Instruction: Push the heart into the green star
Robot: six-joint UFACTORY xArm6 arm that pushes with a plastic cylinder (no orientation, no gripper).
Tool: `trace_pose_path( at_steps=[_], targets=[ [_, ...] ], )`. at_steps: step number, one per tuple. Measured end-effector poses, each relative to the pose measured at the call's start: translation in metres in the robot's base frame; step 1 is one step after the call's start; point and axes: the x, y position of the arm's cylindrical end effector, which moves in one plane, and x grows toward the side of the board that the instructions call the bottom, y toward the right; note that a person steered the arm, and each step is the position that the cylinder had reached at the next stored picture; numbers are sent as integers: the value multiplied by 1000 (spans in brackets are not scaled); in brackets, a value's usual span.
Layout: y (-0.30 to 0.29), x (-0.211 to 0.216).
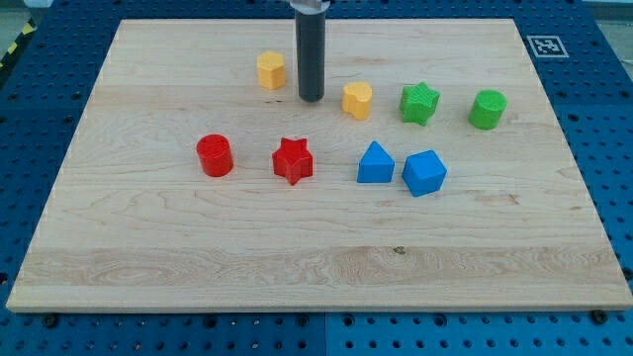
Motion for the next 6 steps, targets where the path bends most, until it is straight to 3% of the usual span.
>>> trace_pose_path(
  at_steps=[1,4,6],
  targets=[
    [2,8],
    [105,11],
    [116,11]
  ],
)
